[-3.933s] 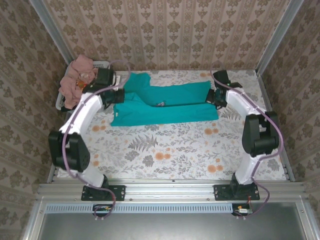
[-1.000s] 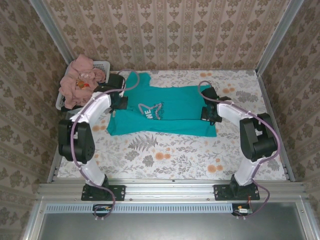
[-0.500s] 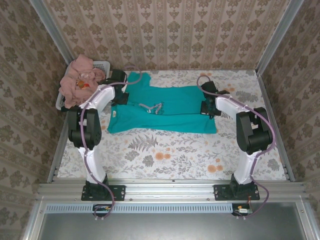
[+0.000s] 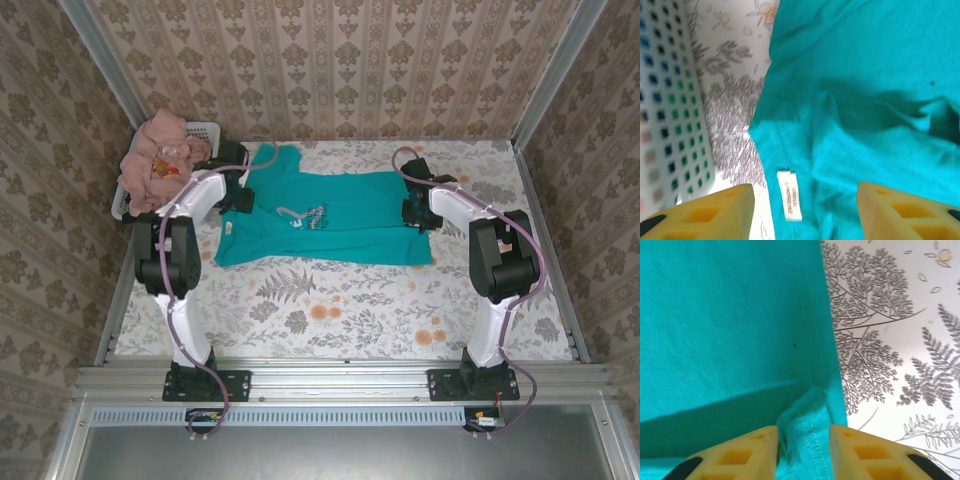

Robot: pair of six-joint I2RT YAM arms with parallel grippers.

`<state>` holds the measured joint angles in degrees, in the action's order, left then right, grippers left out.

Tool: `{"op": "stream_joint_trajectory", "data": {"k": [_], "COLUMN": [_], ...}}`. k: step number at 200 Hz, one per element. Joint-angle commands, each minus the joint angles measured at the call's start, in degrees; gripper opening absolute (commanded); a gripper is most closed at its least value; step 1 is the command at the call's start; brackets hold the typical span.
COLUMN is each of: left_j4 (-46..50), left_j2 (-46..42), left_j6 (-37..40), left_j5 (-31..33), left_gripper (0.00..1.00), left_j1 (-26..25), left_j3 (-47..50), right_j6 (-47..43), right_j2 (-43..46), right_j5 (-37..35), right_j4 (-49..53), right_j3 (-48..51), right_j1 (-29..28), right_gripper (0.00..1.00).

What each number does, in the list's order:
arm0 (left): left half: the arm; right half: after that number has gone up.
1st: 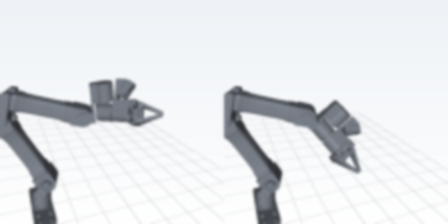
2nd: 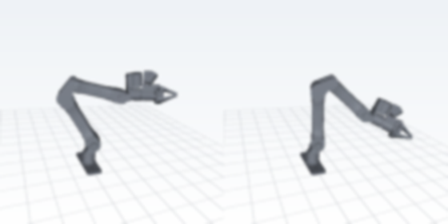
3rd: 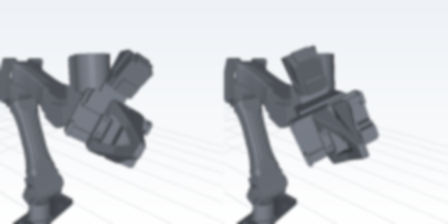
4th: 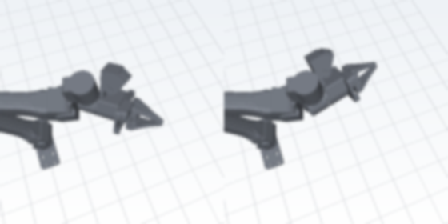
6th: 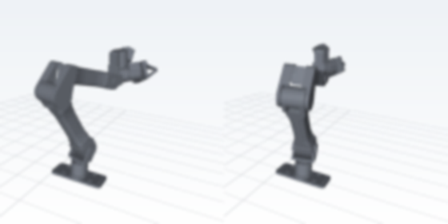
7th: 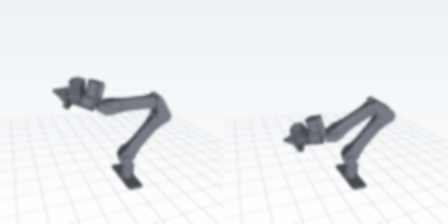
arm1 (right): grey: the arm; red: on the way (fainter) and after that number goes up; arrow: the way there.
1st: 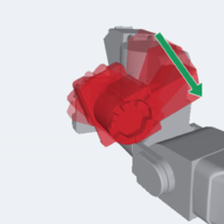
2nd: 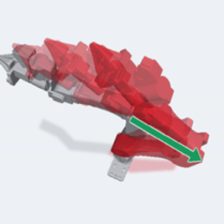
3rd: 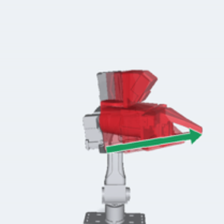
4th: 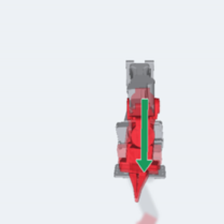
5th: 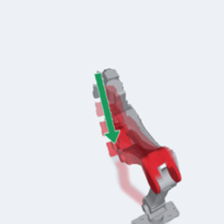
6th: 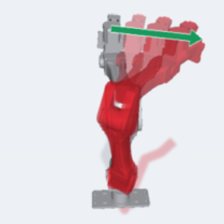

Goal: Fold and stack the t-shirts

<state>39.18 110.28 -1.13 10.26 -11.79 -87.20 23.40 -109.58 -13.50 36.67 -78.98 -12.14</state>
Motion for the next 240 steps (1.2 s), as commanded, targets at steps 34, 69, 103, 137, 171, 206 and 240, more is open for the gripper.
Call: {"op": "stream_joint_trajectory", "data": {"k": [34, 69, 103, 137, 171, 206, 240], "left_j4": [-4.9, -8.1, -8.8, -6.2, -1.5, 5.7, 8.4], "left_j2": [-17.0, -13.0, -10.5, -10.9, -14.6, -16.6, -17.9], "left_j6": [-15.2, -15.7, -13.7, -12.2, -12.4, -13.2, -14.6], "left_j5": [-7.1, -8.9, -10.2, -10.5, -11.6, -11.4, -7.9], "left_gripper": [0.65, 0.64, 0.36, 0.02, 0.00, 0.00, 0.08], "left_j1": [1.2, 2.5, 3.2, 3.8, 4.0, 4.0, 4.3], "left_j3": [26.7, 28.2, 25.4, 22.8, 20.5, 18.6, 19.3], "right_j6": [5.8, 7.8, 7.7, 8.0, 8.1, 8.3, 7.7], "right_j2": [10.5, 7.5, 7.0, 4.1, 2.8, 2.1, 1.1], "right_j5": [2.8, 3.8, 3.7, 4.5, 4.5, 7.8, 9.8], "right_j4": [-2.6, -3.9, -5.1, -3.8, -1.7, -0.7, 1.0], "right_j3": [12.9, 14.7, 15.7, 14.4, 13.6, 12.3, 10.8], "right_j1": [-10.2, -11.3, -9.5, -7.6, -6.1, -4.1, -3.2], "right_gripper": [0.47, 0.46, 0.46, 0.46, 0.46, 0.42, 0.35]}}
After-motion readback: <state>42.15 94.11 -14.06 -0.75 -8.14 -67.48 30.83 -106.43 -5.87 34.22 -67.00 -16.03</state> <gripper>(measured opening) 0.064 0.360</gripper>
